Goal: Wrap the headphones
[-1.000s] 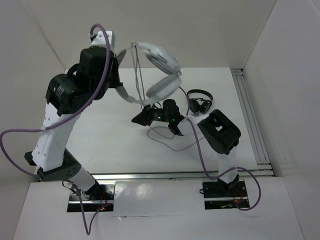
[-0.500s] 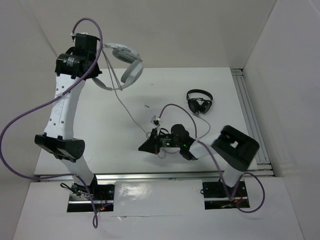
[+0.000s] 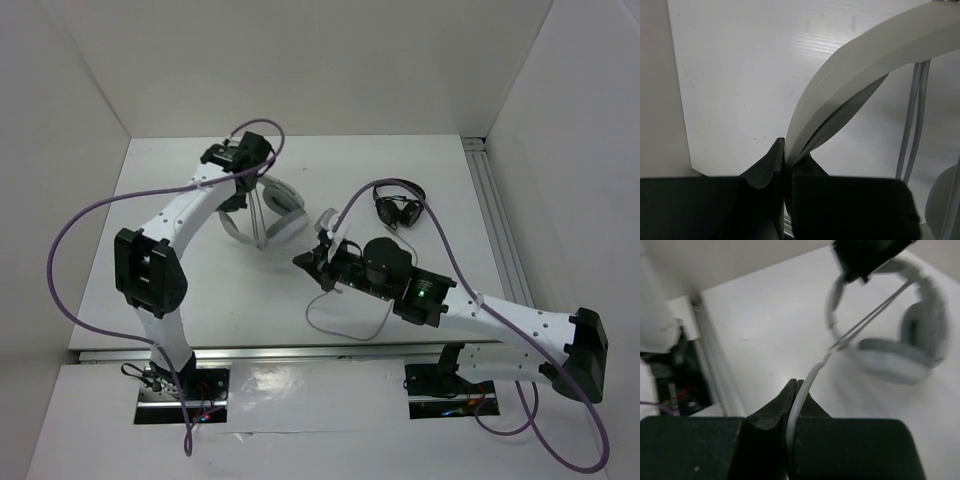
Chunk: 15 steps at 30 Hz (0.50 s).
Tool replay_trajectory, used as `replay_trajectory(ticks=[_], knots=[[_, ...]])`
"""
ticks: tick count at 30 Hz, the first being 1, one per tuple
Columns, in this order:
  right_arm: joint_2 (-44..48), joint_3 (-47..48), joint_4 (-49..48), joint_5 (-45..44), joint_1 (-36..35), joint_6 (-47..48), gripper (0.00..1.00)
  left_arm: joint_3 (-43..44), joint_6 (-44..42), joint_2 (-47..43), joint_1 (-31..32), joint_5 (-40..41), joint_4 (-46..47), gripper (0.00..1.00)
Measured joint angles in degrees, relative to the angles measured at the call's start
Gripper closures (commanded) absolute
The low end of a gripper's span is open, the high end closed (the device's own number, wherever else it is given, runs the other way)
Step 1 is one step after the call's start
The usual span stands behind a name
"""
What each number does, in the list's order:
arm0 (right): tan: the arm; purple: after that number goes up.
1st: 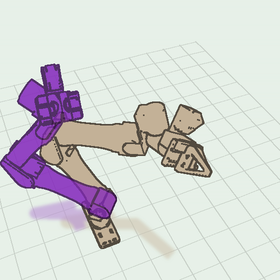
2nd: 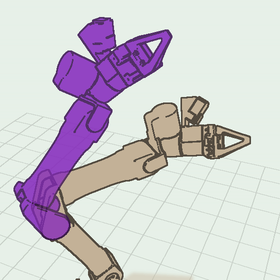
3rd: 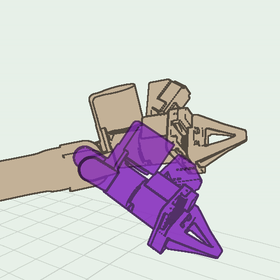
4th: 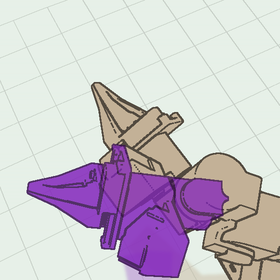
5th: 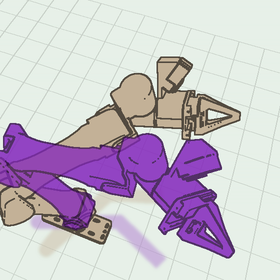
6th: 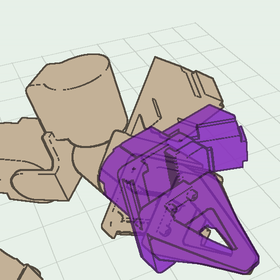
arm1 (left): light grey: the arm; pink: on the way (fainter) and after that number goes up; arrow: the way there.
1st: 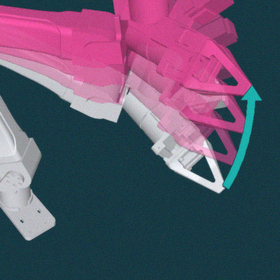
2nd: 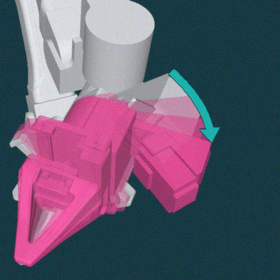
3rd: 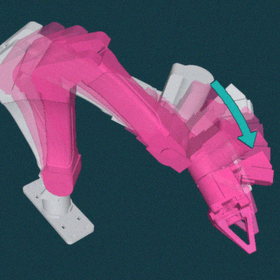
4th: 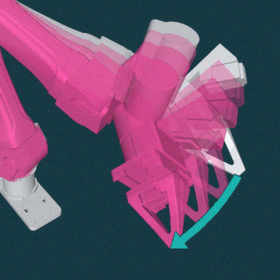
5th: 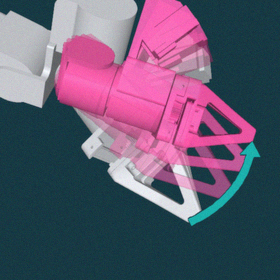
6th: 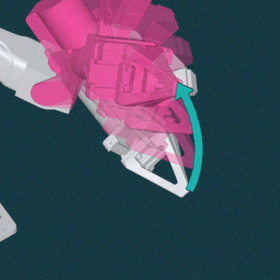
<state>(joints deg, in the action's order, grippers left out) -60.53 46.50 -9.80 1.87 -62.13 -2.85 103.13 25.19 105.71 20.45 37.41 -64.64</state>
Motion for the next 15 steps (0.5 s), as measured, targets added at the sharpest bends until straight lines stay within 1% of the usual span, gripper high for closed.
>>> replay_trajectory(ticks=[2,4,8,12,15], knots=[[-1.1,4.2,5.5,-7.3,0.0,4.1,1.0,-5.3,-1.1,-1.1,3.3,-0.1,3.2,1.0],[-3.0,8.0,8.4,-15.1,0.4,7.7,1.0,-12.0,-2.4,-3.5,6.6,-1.6,6.0,1.0],[-8.4,12.9,10.8,-27.0,2.1,13.8,1.0,-21.3,-4.5,-10.1,11.7,-4.7,7.3,1.0],[-11.9,13.8,10.1,-35.3,3.5,20.1,1.0,-24.2,-5.9,-17.8,15.0,-5.5,7.9,1.0],[-13.0,13.9,6.7,-39.1,5.8,22.9,1.0,-24.3,-6.4,-23.6,17.4,-7.5,8.5,1.0]])
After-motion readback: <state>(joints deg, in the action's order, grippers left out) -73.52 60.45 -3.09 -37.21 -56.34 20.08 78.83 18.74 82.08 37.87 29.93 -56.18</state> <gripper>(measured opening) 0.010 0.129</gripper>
